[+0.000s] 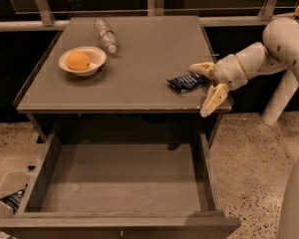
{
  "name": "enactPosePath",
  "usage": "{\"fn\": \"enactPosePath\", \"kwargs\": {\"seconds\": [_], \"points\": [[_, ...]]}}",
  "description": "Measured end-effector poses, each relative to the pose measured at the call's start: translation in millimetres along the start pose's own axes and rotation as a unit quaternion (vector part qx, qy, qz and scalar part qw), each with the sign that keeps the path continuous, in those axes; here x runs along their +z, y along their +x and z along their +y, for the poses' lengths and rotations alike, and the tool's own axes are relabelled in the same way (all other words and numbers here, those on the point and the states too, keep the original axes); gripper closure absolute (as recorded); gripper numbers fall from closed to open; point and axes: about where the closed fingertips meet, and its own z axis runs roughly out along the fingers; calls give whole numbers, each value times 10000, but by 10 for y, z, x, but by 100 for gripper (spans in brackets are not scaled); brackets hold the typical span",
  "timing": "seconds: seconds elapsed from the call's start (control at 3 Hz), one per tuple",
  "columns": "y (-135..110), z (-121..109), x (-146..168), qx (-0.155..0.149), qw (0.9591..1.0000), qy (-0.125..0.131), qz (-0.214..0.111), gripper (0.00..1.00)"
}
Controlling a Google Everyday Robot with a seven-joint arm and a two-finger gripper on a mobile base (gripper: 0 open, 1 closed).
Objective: Place rxbar blueberry into top drawer
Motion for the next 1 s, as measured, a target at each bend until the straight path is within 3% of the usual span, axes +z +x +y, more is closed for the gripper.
{"fn": "enactPosePath", "kwargs": {"seconds": [0.33, 1.0], "points": [[-1, 0, 0, 0, 10000, 0, 0, 0], [-669, -366, -136, -409, 9959, 271, 756, 0]]}}
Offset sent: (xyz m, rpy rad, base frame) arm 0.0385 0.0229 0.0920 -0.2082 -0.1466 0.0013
